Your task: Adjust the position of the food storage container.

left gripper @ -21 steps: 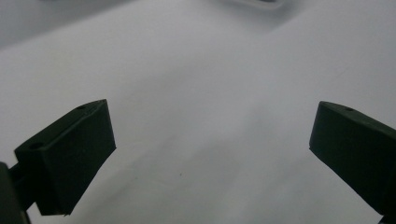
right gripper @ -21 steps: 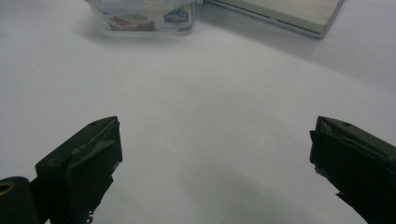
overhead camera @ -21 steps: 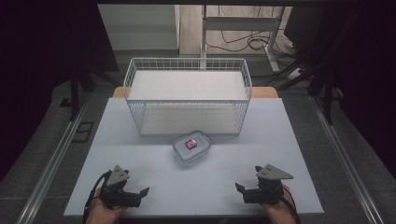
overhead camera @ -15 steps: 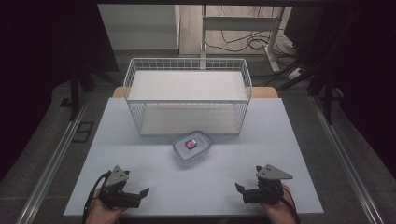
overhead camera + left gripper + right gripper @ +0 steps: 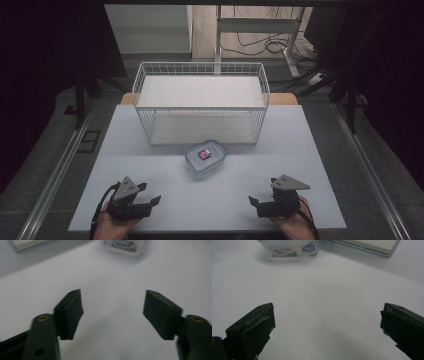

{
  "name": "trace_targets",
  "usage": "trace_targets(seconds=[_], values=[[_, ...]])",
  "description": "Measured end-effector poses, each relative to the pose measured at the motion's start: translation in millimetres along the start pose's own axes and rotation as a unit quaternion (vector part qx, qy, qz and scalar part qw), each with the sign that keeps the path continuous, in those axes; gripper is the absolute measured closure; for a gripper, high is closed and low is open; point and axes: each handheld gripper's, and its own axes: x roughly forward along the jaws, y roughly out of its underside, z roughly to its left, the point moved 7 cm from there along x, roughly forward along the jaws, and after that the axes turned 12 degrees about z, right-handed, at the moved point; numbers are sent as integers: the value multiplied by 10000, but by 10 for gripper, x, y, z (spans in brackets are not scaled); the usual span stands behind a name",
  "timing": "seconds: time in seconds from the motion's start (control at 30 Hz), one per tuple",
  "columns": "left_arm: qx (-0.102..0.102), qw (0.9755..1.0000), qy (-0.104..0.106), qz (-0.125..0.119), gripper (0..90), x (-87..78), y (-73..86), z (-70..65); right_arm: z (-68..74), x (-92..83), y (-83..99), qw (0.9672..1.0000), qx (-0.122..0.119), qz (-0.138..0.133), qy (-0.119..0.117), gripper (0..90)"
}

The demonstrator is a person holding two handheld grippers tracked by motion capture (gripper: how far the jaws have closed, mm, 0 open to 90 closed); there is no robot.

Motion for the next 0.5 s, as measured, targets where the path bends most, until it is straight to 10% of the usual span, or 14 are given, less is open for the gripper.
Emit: trace_targets(seconds=[0.2,0.5], values=[[-18,9999,-128,-109,486,33,-140,16,67,47,-105,9997,-197,142,-98,87],[77,9997,144,-207,776,175,-372,-15,50,195,-389,9987,-155,198,-443,552]])
